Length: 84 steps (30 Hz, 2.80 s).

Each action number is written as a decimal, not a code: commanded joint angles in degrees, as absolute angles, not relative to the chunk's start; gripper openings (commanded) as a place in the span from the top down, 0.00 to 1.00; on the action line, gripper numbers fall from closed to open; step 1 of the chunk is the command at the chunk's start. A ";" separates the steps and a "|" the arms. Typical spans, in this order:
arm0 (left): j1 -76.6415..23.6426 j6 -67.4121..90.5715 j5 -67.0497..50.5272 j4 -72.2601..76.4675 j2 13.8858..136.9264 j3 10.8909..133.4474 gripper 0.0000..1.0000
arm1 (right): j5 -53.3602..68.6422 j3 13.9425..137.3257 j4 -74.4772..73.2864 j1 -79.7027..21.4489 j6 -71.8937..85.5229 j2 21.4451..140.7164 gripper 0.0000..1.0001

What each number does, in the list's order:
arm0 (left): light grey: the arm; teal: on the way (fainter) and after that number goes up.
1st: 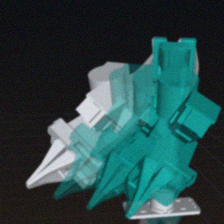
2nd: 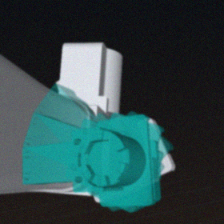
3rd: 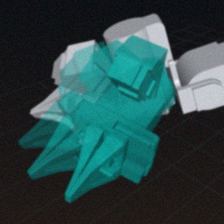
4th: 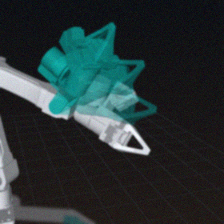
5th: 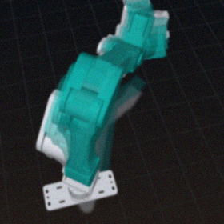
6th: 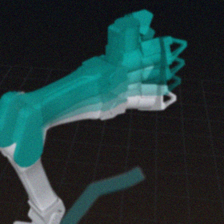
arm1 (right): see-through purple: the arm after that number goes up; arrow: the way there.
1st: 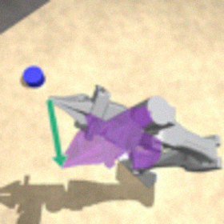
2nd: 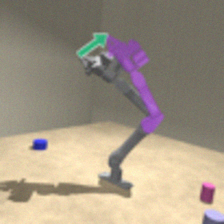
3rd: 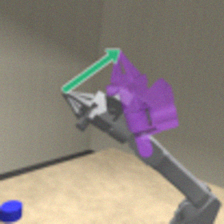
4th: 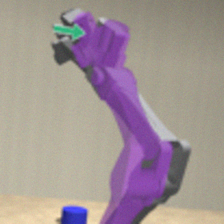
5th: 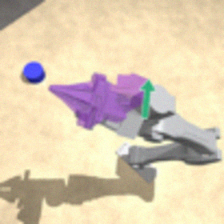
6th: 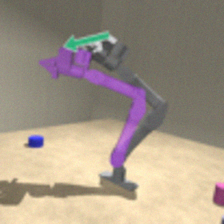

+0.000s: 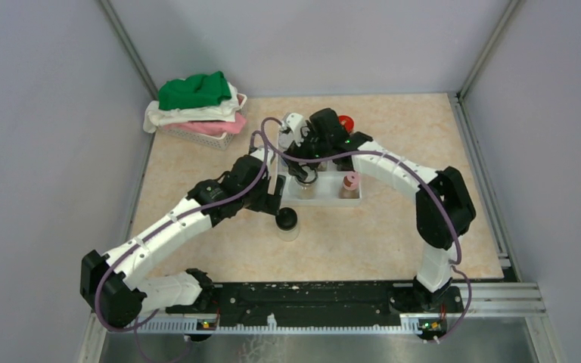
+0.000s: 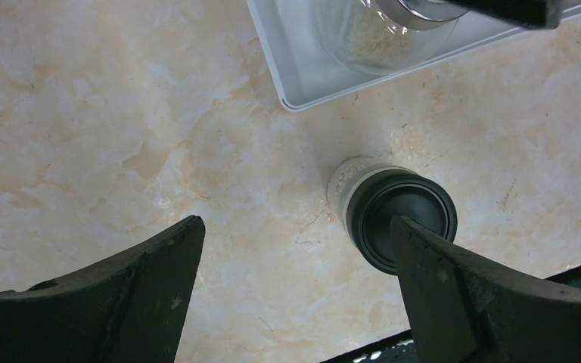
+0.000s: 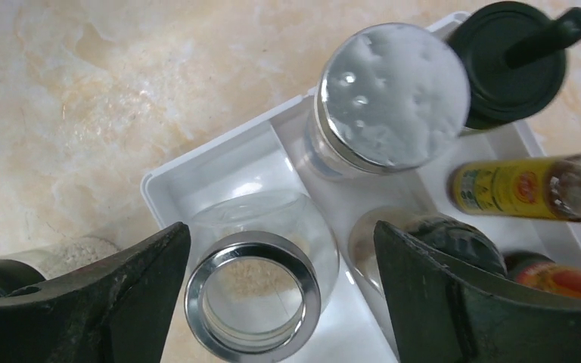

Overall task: Organize the condiment bottles
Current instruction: Adjust the bottle in the storage box.

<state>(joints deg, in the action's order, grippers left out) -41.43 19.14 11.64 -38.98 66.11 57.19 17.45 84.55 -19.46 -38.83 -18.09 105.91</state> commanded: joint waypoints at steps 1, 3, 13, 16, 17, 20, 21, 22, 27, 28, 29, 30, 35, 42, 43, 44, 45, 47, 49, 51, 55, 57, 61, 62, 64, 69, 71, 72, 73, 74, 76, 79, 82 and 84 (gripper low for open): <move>-41.24 18.72 11.94 -37.86 63.71 56.92 0.01 | 10.39 86.92 -17.02 -38.53 -12.15 98.34 0.15; -41.26 18.72 11.91 -37.83 63.32 56.72 0.01 | 7.71 85.15 -18.02 -38.44 -10.42 96.38 0.35; -41.22 19.42 10.64 -37.39 62.60 56.25 0.01 | 2.05 79.28 -22.07 -38.45 -5.15 93.69 0.84; -41.22 19.51 10.79 -37.62 62.21 56.25 0.01 | 2.63 78.20 -22.04 -38.46 -3.68 94.99 0.88; -41.22 19.51 10.86 -37.84 62.04 56.25 0.01 | 2.88 78.06 -22.12 -38.41 -3.17 95.67 0.89; -41.22 19.56 11.21 -38.24 61.58 56.25 0.01 | 3.45 77.67 -22.62 -38.44 -1.94 97.64 0.90; -41.22 19.59 11.32 -38.34 61.49 56.17 0.01 | 3.76 77.54 -22.60 -38.42 -1.77 98.29 0.90; -41.22 19.60 11.40 -38.37 61.44 56.09 0.01 | 3.97 77.32 -22.55 -38.49 -1.64 98.73 0.90; -41.23 19.82 11.29 -38.20 61.37 55.57 0.01 | 4.44 77.03 -22.09 -38.46 -1.15 100.41 0.90; -41.22 19.86 11.33 -38.16 61.42 55.55 0.01 | 4.03 77.06 -22.21 -38.45 -1.08 100.57 0.90; -41.22 19.79 11.27 -38.15 61.40 55.55 0.01 | 3.73 77.00 -22.40 -38.49 -1.09 100.57 0.90; -41.26 19.78 11.33 -38.14 61.42 55.55 0.01 | 3.02 76.93 -22.37 -38.42 -0.99 100.42 0.91; -41.22 19.60 11.43 -38.06 61.62 55.54 0.01 | 0.44 75.44 -21.22 -38.42 -0.48 97.63 0.90; -41.24 19.78 11.06 -37.72 61.68 55.29 0.01 | -3.58 74.82 -24.20 -38.49 -0.46 95.35 0.91; -41.25 19.78 11.05 -37.77 61.62 55.22 0.01 | -3.89 74.41 -24.28 -38.44 -0.44 94.88 0.91; -41.22 19.85 11.02 -37.68 61.65 55.20 0.01 | -4.32 74.09 -24.48 -38.41 -0.44 94.51 0.91; -41.22 19.86 10.99 -37.70 61.73 55.13 0.01 | -4.41 73.68 -24.41 -38.42 -0.44 94.02 0.91; -41.22 19.86 10.82 -37.53 61.70 55.11 0.01 | -4.78 72.64 -23.73 -38.46 -0.44 93.11 0.91; -41.22 19.86 10.79 -37.49 61.91 55.27 0.01 | -4.45 71.67 -22.78 -38.48 -0.44 92.43 0.90; -41.26 19.86 10.66 -37.44 61.91 55.28 0.01 | -3.44 72.18 -23.07 -38.50 -0.44 93.02 0.90; -41.22 19.95 10.72 -37.48 61.82 55.28 0.01 | -0.79 73.48 -22.87 -38.48 -0.44 94.78 0.90; -41.22 20.00 10.85 -37.69 61.69 55.22 0.01 | -0.16 74.41 -22.52 -38.54 -0.44 95.50 0.90; -41.22 20.04 11.05 -37.79 61.49 55.03 0.01 | 2.28 77.90 -23.09 -39.37 -0.44 97.69 0.91; -41.22 20.00 11.07 -37.78 61.52 55.02 0.01 | 2.67 79.08 -23.38 -39.66 -0.44 98.38 0.91; -41.22 20.04 11.03 -37.71 61.55 55.02 0.01 | 3.12 81.16 -23.95 -40.64 -0.70 99.79 0.91; -41.22 20.04 11.13 -37.76 61.69 55.19 0.01 | 4.52 85.45 -24.71 -42.51 -1.23 103.37 0.90; -41.22 20.04 11.31 -37.92 61.57 55.20 0.01 | 4.89 86.02 -24.51 -42.78 -1.02 104.31 0.90; -41.23 19.96 11.38 -37.96 61.53 55.20 0.01 | 5.19 86.16 -24.32 -42.82 -0.91 104.57 0.90; -41.22 19.95 11.49 -38.04 61.45 55.20 0.01 | 5.20 86.21 -24.14 -42.83 -0.81 104.69 0.90; -41.22 19.95 11.49 -38.06 61.44 55.20 0.01 | 5.11 86.10 -23.84 -42.87 -0.67 104.63 0.90; -41.22 19.95 11.51 -38.11 61.45 55.20 0.01 | 5.03 85.71 -23.25 -42.88 -0.53 104.21 0.90; -41.22 19.95 11.44 -38.11 61.50 55.19 0.01 | 4.60 86.16 -23.55 -42.82 -0.69 103.93 0.90; -41.26 20.04 11.31 -38.14 61.51 55.53 0.01 | 3.19 85.99 -22.88 -42.85 -0.66 102.24 0.87; -41.22 20.03 11.34 -38.12 61.57 55.68 0.01 | 1.87 86.04 -22.58 -42.82 -0.47 100.76 0.85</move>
<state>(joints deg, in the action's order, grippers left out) -41.34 19.57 11.38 -39.05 62.72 55.37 4.16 84.12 -24.21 -42.70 -1.17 104.01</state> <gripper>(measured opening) 0.987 0.135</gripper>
